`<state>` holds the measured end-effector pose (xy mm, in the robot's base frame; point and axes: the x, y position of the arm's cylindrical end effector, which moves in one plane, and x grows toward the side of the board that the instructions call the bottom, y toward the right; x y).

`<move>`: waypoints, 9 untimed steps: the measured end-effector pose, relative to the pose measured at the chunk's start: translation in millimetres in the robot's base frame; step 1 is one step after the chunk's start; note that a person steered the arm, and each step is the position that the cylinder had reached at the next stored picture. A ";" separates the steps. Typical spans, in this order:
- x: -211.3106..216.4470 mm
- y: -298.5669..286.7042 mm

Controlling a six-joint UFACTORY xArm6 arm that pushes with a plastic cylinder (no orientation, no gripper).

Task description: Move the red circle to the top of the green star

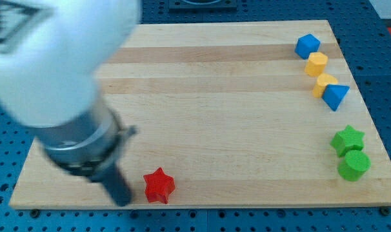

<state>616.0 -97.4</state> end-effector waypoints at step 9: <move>-134.4 -206.6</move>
<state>481.6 -304.0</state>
